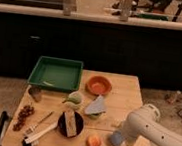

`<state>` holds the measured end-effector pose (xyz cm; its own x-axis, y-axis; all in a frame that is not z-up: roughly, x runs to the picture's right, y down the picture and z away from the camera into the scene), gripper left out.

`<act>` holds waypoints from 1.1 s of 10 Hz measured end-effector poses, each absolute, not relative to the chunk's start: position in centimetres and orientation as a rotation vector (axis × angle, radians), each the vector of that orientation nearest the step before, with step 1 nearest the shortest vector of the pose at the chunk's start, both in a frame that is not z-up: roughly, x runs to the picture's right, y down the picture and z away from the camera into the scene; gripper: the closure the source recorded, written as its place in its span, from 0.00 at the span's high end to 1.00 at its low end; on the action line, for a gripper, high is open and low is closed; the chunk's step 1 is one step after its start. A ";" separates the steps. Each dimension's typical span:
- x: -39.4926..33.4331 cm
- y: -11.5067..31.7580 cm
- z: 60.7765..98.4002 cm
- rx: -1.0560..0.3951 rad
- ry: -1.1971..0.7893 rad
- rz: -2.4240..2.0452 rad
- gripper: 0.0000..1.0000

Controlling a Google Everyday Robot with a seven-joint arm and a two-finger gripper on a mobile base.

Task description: Wipe red bowl with sponge

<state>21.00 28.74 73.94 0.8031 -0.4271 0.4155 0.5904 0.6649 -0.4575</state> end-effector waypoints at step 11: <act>21.4 30.0 75.5 -0.644 -0.322 -0.581 0.80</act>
